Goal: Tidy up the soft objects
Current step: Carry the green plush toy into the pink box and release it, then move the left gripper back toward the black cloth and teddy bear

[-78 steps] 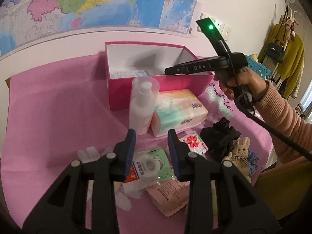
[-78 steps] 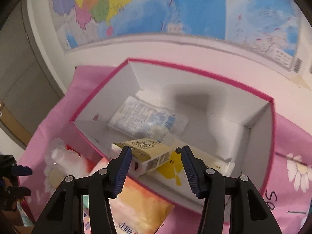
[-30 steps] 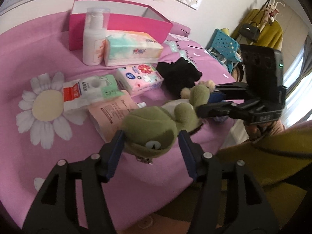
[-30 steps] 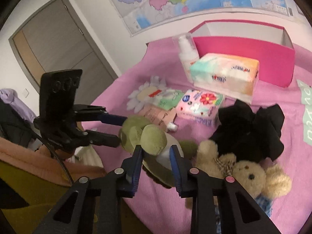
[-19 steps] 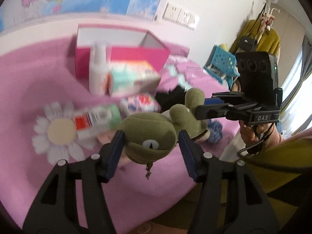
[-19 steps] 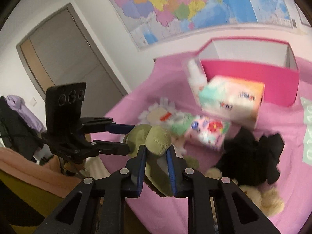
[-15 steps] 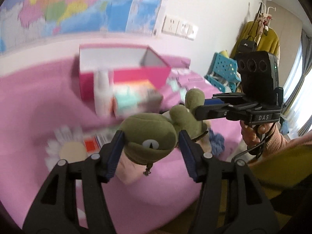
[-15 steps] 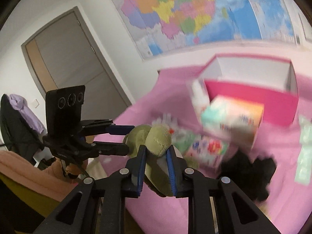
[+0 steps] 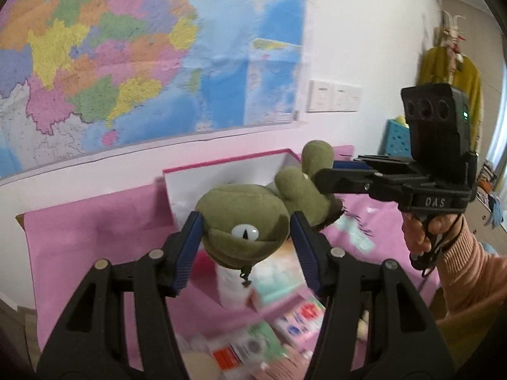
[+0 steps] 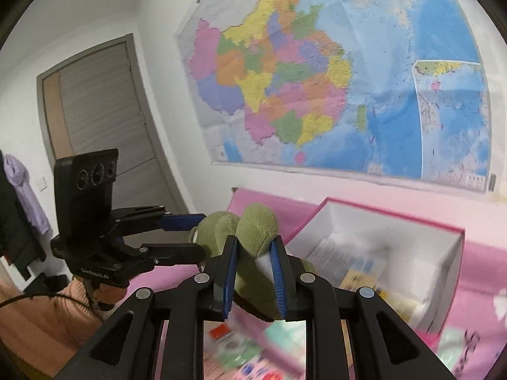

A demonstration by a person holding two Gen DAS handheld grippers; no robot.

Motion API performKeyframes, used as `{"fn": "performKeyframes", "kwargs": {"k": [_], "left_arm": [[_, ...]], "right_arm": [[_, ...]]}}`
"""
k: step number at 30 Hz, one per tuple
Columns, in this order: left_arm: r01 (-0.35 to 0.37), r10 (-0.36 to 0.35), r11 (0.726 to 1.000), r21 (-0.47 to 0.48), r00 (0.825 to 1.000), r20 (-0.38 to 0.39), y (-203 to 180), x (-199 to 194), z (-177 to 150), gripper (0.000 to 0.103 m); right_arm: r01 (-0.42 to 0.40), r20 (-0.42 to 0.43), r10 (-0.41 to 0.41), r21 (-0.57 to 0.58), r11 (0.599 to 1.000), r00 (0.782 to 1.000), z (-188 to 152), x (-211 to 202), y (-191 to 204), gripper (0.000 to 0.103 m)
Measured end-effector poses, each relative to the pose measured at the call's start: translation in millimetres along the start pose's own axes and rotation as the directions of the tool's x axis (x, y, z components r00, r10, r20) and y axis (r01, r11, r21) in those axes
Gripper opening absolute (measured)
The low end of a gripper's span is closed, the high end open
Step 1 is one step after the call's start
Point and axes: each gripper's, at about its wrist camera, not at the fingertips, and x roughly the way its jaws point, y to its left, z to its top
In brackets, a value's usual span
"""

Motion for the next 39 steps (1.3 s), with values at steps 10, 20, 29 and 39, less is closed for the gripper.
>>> {"fn": "performKeyframes", "kwargs": {"k": [10,20,29,39], "left_arm": [[-0.039,0.029,0.996,-0.078,0.992,-0.125,41,84,8,0.059],[-0.06,0.029,0.987,-0.15,0.979,-0.203,57,126,0,0.052],[-0.073,0.059,0.984,-0.163,0.994,-0.091,51,73,-3,0.052],[0.015,-0.015,1.0,-0.009,1.0,-0.012,-23,14,-39,0.065]], "right_arm": [[0.033,-0.096,-0.025,0.08,0.996,0.995,8,71,-68,0.02],[0.153,-0.23,-0.116,0.152,0.976,0.966,-12,116,-107,0.042],[0.229,-0.237,-0.192,0.139,0.963,0.952,-22,82,-104,0.046],[0.177,-0.182,-0.15,0.141,0.974,0.972,-45,4,-72,0.056]]}}
